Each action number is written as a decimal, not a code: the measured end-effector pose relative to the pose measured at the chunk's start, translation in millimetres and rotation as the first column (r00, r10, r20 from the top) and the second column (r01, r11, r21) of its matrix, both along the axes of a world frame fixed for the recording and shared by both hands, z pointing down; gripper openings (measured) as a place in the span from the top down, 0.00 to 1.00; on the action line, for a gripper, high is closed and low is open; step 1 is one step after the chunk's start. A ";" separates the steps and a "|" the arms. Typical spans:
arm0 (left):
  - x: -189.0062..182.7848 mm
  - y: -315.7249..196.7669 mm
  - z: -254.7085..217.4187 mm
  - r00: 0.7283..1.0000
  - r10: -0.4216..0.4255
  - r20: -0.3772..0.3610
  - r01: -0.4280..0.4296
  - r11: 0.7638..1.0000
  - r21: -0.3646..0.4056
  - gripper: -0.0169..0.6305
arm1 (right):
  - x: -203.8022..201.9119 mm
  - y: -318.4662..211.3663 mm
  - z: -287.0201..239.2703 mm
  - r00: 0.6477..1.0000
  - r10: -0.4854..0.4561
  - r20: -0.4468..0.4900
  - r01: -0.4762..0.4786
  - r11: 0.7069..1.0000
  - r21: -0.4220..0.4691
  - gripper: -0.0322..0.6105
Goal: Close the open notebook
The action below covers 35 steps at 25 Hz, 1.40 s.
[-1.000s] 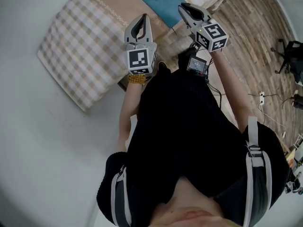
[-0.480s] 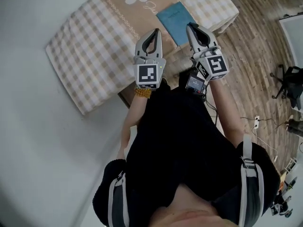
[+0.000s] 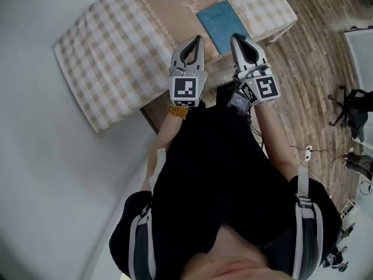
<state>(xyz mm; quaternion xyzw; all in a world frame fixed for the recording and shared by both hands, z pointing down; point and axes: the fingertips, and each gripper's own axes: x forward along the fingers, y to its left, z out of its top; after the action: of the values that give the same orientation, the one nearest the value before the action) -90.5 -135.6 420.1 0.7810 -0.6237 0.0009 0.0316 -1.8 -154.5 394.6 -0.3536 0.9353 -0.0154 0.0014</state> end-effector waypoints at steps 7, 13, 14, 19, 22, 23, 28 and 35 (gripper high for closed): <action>-5.7 -2.5 12.9 1.000 -0.023 -0.012 0.022 0.999 -0.028 0.98 | -4.7 2.3 10.1 0.998 0.019 -0.067 -0.018 1.000 0.018 0.94; -5.0 -2.7 16.1 1.000 -0.024 -0.003 0.024 0.999 -0.029 0.98 | -6.8 3.2 22.1 0.994 0.016 -0.110 -0.014 1.000 0.015 0.95; -4.8 -2.5 18.9 1.000 -0.023 0.002 0.023 0.999 -0.035 0.98 | -7.3 3.1 24.1 0.993 0.016 -0.114 -0.015 1.000 0.014 0.95; -5.0 0.8 24.7 1.000 -0.020 0.010 0.020 0.999 -0.046 0.98 | -8.0 3.2 32.9 0.991 0.022 -0.135 -0.021 1.000 0.009 0.95; -6.4 -1.9 25.1 1.000 -0.018 0.014 0.019 0.999 -0.045 0.98 | -7.7 -1.8 35.4 0.991 0.025 -0.132 -0.025 1.000 0.002 0.95; -6.5 -2.1 25.7 1.000 -0.017 0.014 0.018 0.999 -0.048 0.98 | -7.0 -2.1 36.5 0.991 0.027 -0.133 -0.028 1.000 -0.003 0.95; -3.0 -1.9 27.4 1.000 -0.006 0.010 0.007 0.999 -0.047 0.98 | -1.4 -0.7 40.8 0.988 0.040 -0.147 -0.042 0.999 -0.012 0.95; 3.5 -3.1 26.9 1.000 0.013 0.011 -0.013 0.999 -0.044 0.98 | 3.3 -1.3 46.6 0.985 0.045 -0.164 -0.052 0.998 -0.034 0.95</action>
<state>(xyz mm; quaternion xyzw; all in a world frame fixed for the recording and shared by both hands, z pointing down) -87.0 -138.7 447.0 0.7842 -0.6186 0.0193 0.0454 1.5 -155.7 441.2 -0.3762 0.9229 -0.0043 -0.0818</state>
